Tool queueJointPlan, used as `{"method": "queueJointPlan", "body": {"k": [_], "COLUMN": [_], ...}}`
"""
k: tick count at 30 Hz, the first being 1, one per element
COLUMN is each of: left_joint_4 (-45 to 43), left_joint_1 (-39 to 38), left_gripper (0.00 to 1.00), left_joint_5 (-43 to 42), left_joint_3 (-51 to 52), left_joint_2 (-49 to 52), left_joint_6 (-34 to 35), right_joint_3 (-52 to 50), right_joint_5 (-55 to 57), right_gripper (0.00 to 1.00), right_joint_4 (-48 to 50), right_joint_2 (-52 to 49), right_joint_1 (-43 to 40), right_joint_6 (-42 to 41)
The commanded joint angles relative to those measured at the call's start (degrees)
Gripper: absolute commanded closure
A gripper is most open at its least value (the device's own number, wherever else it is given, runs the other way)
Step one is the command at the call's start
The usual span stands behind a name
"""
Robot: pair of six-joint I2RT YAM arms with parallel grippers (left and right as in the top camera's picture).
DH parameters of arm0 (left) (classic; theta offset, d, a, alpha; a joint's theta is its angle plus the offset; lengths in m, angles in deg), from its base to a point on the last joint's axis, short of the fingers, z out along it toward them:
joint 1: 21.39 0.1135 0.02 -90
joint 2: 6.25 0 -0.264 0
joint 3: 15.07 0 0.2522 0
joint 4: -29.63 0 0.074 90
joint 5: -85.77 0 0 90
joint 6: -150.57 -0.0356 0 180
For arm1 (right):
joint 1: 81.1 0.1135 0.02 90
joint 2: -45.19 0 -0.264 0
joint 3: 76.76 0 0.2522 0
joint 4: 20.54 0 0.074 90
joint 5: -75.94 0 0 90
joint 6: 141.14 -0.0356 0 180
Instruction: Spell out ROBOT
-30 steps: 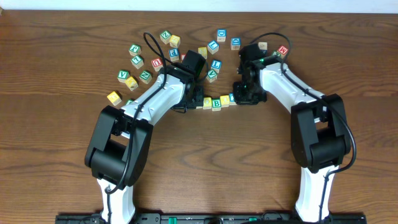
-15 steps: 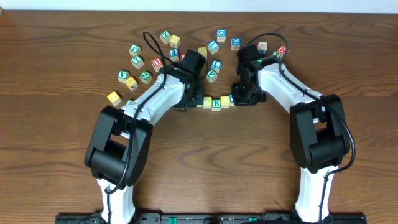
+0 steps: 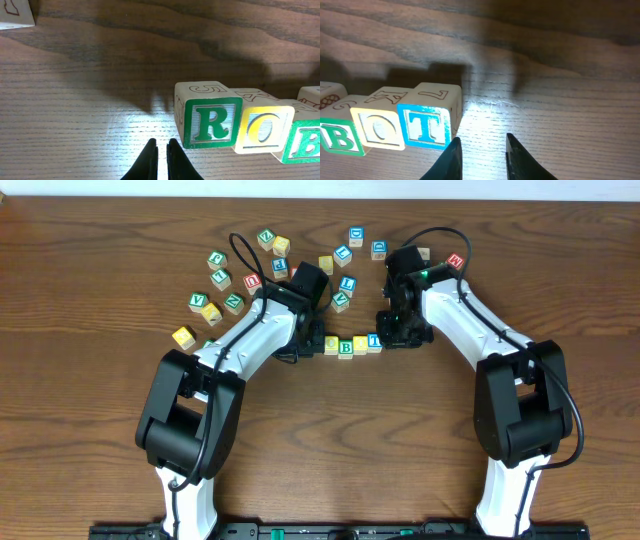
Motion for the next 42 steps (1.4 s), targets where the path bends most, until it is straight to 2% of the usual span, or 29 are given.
{"method": "queueJointPlan", "body": {"k": [1, 11, 17, 21, 27, 42], "left_joint_4": [0.3, 1.7, 4.0, 4.9, 5.0, 5.0], "left_joint_1": [0.0, 5.4, 9.6, 10.9, 11.1, 12.0], "left_gripper": [0.92, 0.91, 0.92, 0.92, 0.92, 0.92], "left_joint_5": [0.1, 0.3, 0.3, 3.1, 12.7, 13.9], "left_joint_3": [0.3, -0.7, -0.7, -0.7, -0.7, -0.7], "left_joint_2": [0.3, -7.0, -13.2, -16.5, -20.0, -20.0], "left_joint_6": [0.5, -0.4, -2.8, -3.5, -3.6, -3.6], "right_joint_3": [0.9, 0.9, 0.9, 0.7, 0.7, 0.6], "right_joint_5": [-0.2, -1.2, -1.9, -1.9, -0.5, 6.7], "right_gripper": [0.77, 0.84, 0.99, 0.99, 0.99, 0.99], "right_joint_4": [-0.4, 0.1, 2.3, 4.0, 6.1, 5.2], "right_joint_2": [1.7, 5.7, 5.5, 4.9, 2.1, -1.7], "right_joint_1": [-0.5, 3.0, 7.1, 10.6, 15.7, 17.7], "right_joint_6": [-0.4, 2.2, 1.8, 1.8, 0.2, -2.2]}}
